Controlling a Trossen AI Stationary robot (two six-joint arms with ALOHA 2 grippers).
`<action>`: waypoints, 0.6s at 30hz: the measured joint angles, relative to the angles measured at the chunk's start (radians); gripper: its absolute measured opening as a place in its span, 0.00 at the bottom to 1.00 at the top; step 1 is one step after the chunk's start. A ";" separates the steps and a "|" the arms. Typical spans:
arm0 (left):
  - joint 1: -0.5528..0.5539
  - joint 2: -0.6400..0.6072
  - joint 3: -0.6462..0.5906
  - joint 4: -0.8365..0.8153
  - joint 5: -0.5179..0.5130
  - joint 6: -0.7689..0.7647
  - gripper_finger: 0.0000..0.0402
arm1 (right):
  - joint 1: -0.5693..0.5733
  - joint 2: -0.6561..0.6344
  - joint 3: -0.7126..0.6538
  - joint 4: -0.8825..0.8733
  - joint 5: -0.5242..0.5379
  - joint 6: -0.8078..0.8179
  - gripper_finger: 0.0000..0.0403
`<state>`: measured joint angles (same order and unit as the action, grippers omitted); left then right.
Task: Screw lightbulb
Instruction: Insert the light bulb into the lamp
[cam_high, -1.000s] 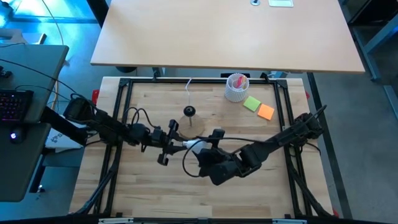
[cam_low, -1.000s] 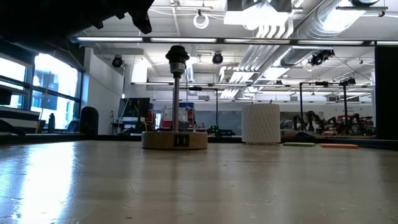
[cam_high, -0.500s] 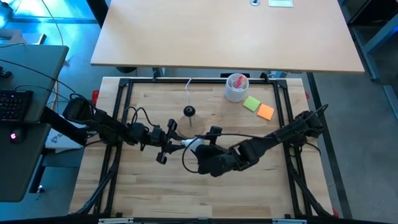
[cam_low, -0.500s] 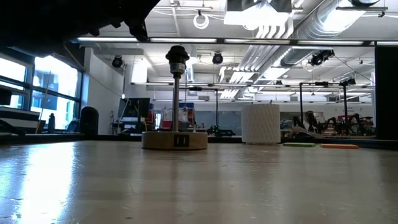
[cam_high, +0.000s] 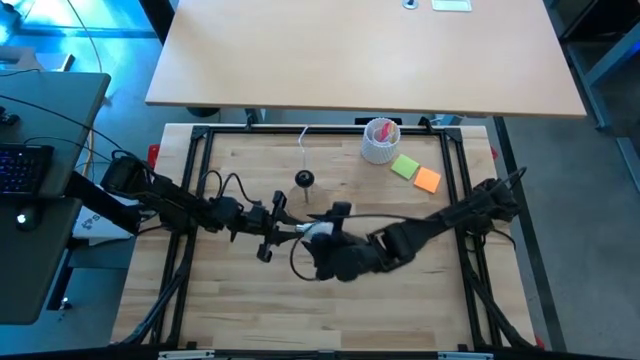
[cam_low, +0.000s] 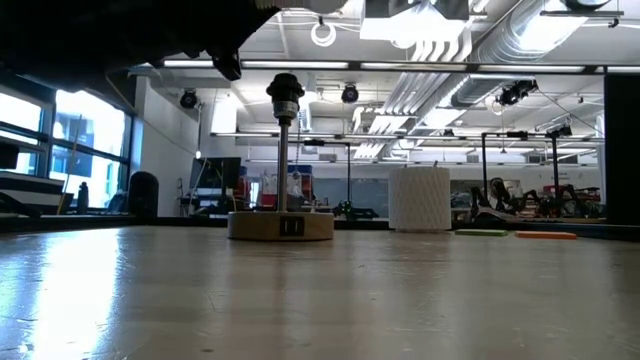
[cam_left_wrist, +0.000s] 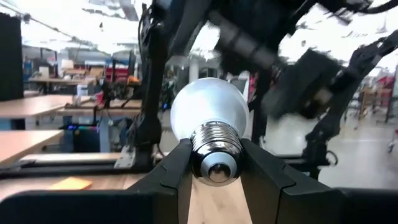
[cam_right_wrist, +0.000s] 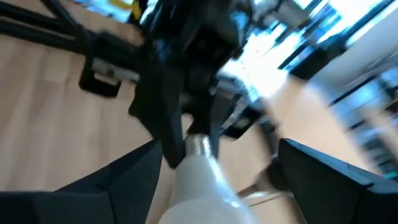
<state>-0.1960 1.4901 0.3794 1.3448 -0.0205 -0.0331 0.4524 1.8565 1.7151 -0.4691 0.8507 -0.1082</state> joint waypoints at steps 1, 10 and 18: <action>0.003 0.000 0.000 0.002 0.001 0.000 0.24 | 0.018 0.000 0.003 0.013 0.041 -0.040 0.79; 0.022 0.000 0.000 0.006 0.071 0.000 0.24 | 0.256 -0.005 0.022 0.013 0.404 -0.011 0.79; 0.022 0.000 0.000 0.007 0.089 -0.017 0.24 | 0.391 -0.006 -0.221 -0.259 0.636 0.799 0.79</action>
<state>-0.1741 1.4902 0.3794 1.3514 0.0689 -0.0505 0.8433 1.8507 1.4943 -0.7277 1.4867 0.6907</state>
